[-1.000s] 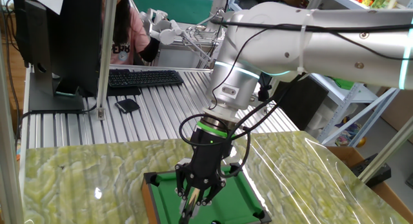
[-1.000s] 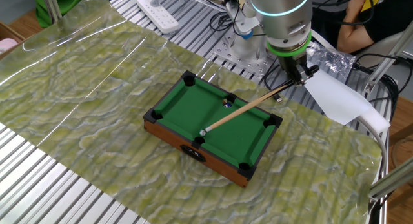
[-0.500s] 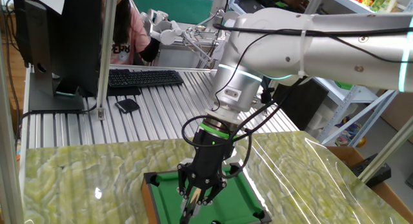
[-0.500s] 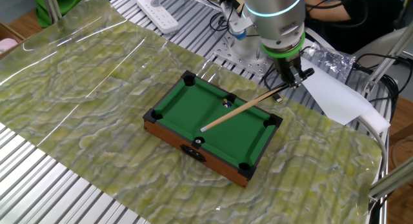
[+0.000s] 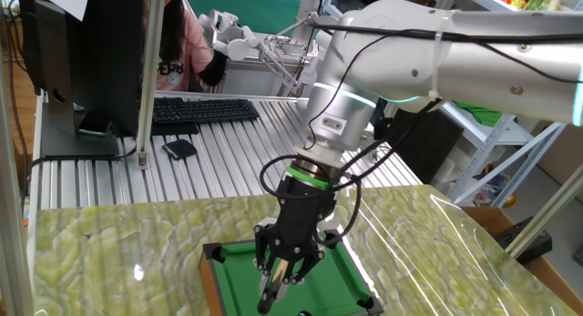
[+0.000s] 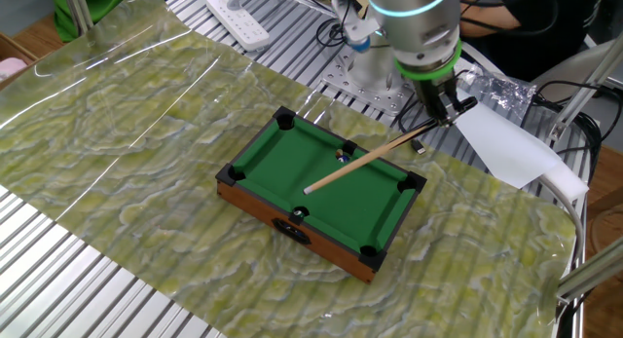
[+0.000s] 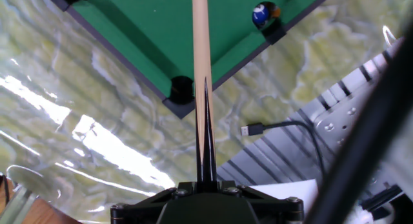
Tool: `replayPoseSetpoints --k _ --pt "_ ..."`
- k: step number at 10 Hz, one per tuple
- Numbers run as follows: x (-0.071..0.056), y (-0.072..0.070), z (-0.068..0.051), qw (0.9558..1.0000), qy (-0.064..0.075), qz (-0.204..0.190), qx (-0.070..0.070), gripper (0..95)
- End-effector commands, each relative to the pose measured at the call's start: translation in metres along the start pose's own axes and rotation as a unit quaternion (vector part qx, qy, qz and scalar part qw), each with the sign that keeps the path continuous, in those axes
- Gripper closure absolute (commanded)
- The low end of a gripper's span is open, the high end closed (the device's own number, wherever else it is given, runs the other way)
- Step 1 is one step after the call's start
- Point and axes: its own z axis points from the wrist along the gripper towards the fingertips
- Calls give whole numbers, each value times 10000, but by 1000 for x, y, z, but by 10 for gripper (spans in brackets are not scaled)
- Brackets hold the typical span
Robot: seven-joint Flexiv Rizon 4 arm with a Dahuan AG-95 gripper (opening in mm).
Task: Hit the pool ball
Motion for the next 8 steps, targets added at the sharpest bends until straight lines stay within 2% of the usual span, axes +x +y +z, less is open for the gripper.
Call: replayPoseSetpoints --k 1,3,5,7,8 --pt "4 -1 -7 10000 -8 -83 20 950" --pt "8 -3 -14 9991 -214 -304 191 950" --pt "12 -6 -25 9982 -391 -421 170 950" --pt "17 -10 -32 9957 -629 -647 217 950" --pt "18 -12 -35 9936 -769 -808 186 950"
